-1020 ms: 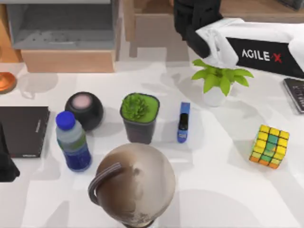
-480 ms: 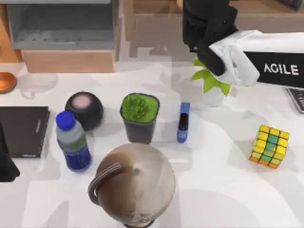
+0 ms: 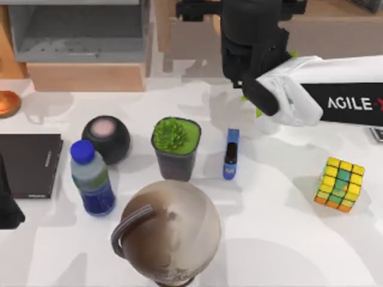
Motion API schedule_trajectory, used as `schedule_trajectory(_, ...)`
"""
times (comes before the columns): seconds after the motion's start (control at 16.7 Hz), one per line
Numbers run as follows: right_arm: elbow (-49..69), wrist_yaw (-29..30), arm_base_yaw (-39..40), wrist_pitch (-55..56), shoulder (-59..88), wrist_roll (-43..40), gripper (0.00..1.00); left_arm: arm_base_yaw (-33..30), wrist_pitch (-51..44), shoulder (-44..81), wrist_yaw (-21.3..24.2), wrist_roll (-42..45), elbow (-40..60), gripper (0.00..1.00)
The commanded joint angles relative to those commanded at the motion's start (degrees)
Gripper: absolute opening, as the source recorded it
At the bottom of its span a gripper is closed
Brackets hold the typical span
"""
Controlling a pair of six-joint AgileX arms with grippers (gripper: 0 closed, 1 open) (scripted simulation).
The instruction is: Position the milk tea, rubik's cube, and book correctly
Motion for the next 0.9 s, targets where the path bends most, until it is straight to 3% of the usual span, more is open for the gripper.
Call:
schedule_trajectory(0.18,-2.3,-2.8,-1.1,1.8,-2.1,0.1,0.0,0.0,0.0,0.0,0.0,0.0,0.0,1.0)
schedule_trajectory(0.36,-7.9,-9.1,-4.8,5.9,-6.1,0.1,0.0,0.0,0.0,0.0,0.0,0.0,0.0,1.0)
schedule_trajectory(0.9,-30.6,-39.1,-29.6,23.7,-15.6,0.2,0.0,0.0,0.0,0.0,0.0,0.0,0.0,1.0)
